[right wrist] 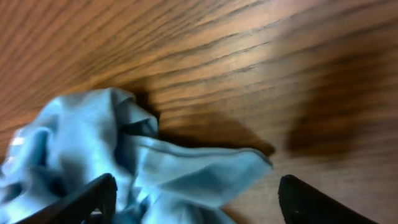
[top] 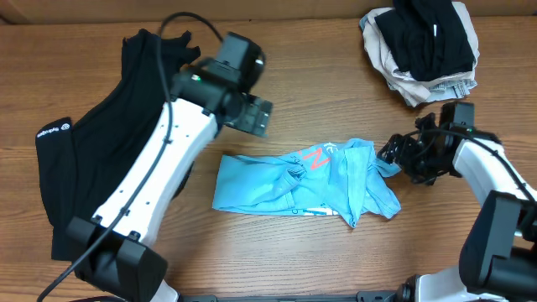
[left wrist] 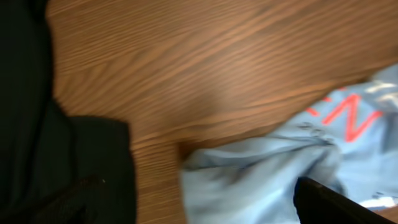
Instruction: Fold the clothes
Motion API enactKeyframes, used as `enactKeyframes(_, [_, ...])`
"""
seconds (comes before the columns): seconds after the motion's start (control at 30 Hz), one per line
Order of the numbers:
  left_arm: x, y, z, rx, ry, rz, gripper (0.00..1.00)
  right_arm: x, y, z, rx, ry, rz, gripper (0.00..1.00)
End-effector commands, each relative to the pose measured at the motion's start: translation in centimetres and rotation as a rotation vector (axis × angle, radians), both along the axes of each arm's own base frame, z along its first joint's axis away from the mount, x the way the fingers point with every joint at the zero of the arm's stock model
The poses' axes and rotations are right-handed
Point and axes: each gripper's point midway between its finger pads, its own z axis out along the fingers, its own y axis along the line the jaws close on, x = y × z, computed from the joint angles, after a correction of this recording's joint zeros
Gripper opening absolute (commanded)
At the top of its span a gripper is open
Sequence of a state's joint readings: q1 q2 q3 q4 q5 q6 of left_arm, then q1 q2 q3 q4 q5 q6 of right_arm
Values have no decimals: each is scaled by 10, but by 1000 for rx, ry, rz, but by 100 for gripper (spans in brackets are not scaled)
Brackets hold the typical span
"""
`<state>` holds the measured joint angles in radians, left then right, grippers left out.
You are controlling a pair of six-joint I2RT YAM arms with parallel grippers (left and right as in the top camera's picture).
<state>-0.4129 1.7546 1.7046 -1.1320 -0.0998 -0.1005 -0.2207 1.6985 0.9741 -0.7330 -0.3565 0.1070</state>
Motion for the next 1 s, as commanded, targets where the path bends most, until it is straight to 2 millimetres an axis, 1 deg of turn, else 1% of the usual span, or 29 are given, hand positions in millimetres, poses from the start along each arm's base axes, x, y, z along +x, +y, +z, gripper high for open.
enactKeyframes(0.0, [11,32,7,47,-20,33,100,-7,11,-15,20,7,27,75])
enactKeyframes(0.1, [15,58,6,83,-16,96,100,-8,14,-21,18,-4,35,74])
enactKeyframes(0.2, [16,76,5,86,-4,138,100,-12,18,-24,21,4,44,72])
enactKeyframes(0.3, [16,88,5,88,5,167,100,-16,28,-23,50,18,66,68])
enactKeyframes(0.33, [16,90,4,89,6,172,100,-17,33,-22,70,20,76,65])
enactKeyframes(0.4, [16,93,4,89,7,179,100,-20,44,-19,114,23,96,52])
enactKeyframes(0.43, [16,93,4,90,8,179,100,-21,49,-17,134,25,104,45])
enactKeyframes(0.47, [16,93,4,90,9,179,100,-22,53,-16,156,25,111,34])
enactKeyframes(0.5, [15,93,4,91,12,179,100,-23,56,-14,174,26,113,16])
enactKeyframes(0.53, [15,94,4,92,13,179,100,-23,58,-13,184,28,114,4])
enactKeyframes(0.57, [15,95,4,98,13,182,100,-23,59,-12,191,28,114,4])
enactKeyframes(0.63, [14,98,4,118,12,188,100,-21,54,-10,193,22,100,4])
enactKeyframes(0.73, [13,104,4,146,11,199,100,-16,39,2,192,9,52,4])
enactKeyframes(0.77, [13,106,5,156,11,203,100,-13,28,10,187,-6,34,4])
enactKeyframes(0.83, [13,108,5,169,10,207,100,-8,15,24,182,-32,18,4])
enactKeyframes(0.93, [14,111,5,170,5,215,100,-1,-8,55,166,-81,-2,4])
enactKeyframes(0.97, [14,112,5,170,6,219,100,0,-11,64,161,-91,2,4])
